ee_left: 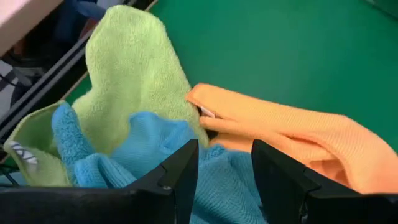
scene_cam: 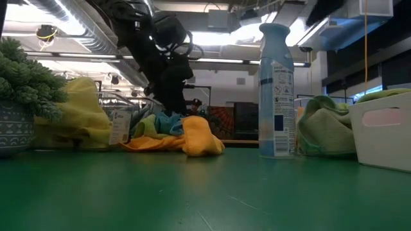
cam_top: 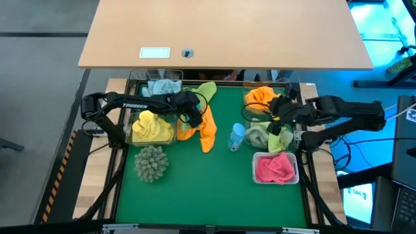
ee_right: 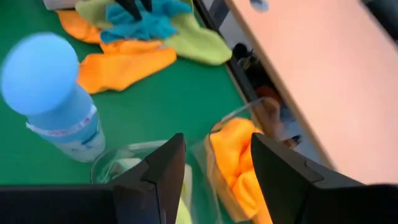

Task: Sort microfiber towel by color & place in baskets
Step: Put the blue microfiber towel into the gold wire basket

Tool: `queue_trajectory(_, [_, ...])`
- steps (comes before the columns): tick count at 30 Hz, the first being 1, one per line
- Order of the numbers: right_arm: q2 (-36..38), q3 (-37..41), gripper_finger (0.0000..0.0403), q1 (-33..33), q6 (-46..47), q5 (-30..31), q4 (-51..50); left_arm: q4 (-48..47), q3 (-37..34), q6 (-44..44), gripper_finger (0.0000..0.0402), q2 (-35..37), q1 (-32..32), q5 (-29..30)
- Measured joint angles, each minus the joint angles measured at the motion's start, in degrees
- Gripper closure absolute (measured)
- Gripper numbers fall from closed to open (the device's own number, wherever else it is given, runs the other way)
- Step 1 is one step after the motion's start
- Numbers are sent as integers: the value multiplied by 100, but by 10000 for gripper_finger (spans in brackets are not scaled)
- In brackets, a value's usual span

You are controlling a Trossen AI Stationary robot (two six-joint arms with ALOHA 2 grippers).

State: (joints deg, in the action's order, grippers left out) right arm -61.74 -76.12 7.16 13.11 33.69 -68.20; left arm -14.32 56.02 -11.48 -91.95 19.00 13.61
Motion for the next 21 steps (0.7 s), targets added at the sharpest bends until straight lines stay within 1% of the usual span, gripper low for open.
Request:
queue_trajectory(9, [733,1797,221,-615,-95,-796,1235,-105,16,2,258,-4,-44,6])
queue_trajectory(15, [1085,2904,221,-1049,-152,-1233,2184,-466,18,2,258,-4,-44,19])
queue_trajectory(18, [1183,3285,221,-1270,-158,-1471,2670,-565,18,4,258,-4,-52,10])
queue_trajectory(21, [1183,3502,221,-1446,-160,-1758,2972,-608,18,70,260,-5,-72,21])
